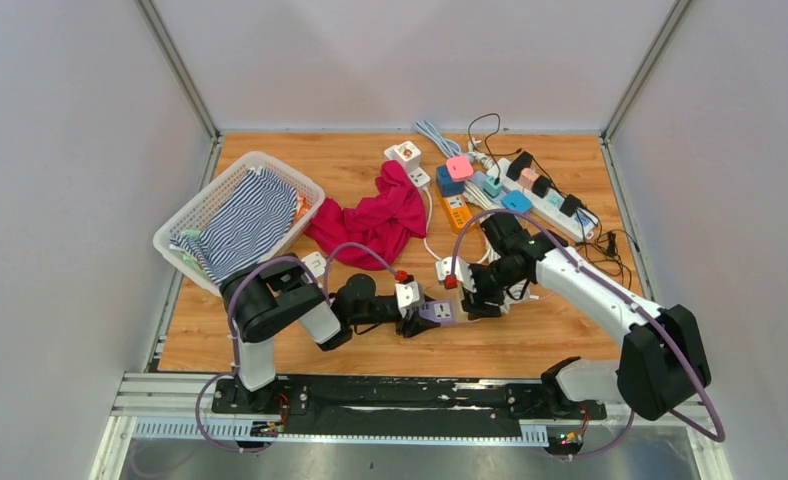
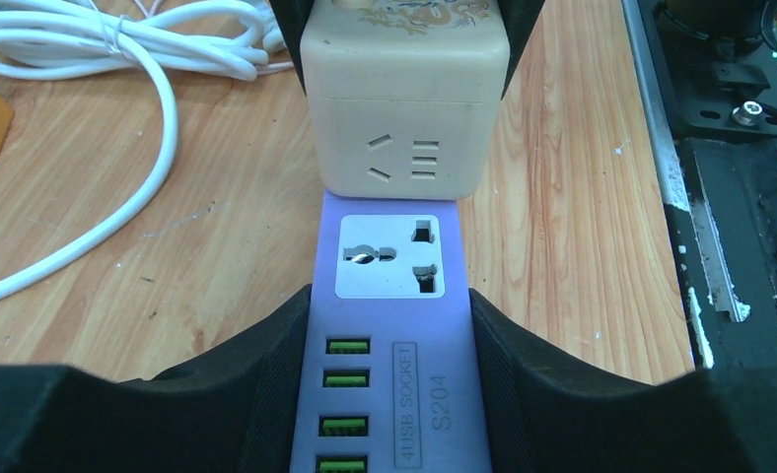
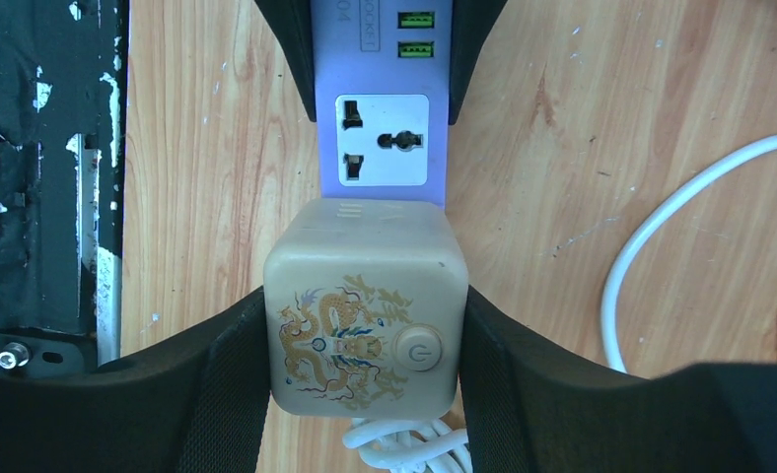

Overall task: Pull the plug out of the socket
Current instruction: Remove the plug from the socket.

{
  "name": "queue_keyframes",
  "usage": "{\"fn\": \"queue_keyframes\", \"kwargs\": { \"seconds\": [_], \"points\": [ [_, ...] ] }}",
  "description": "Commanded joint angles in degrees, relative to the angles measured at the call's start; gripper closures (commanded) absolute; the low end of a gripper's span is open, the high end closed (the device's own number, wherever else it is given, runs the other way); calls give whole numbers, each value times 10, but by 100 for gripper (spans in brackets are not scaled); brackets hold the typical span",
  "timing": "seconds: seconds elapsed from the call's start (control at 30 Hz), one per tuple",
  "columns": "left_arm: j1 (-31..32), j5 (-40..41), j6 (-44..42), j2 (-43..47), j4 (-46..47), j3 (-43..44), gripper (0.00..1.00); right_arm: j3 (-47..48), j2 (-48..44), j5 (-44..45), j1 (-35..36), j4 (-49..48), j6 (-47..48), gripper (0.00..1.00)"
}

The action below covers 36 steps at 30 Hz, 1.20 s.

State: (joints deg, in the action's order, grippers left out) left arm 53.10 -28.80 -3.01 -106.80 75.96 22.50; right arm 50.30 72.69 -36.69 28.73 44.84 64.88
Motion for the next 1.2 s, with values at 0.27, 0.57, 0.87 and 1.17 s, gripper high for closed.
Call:
{"fn": "queue_keyframes", "kwargs": {
  "seconds": [0.27, 0.57, 0.87, 1.17],
  "points": [
    [17, 25, -27, 0, -61, 31, 100, -19, -28, -111, 9, 40, 65, 100],
    [22, 24, -35, 1, -67, 31, 100, 25, 19, -46, -40, 22, -19, 100],
    [22, 21, -33, 1, -76, 36, 100, -34, -1, -86, 30, 20, 64, 100],
    [22, 12, -36, 1, -80, 37, 100, 18, 31, -87, -73, 34, 3, 100]
  ]
}}
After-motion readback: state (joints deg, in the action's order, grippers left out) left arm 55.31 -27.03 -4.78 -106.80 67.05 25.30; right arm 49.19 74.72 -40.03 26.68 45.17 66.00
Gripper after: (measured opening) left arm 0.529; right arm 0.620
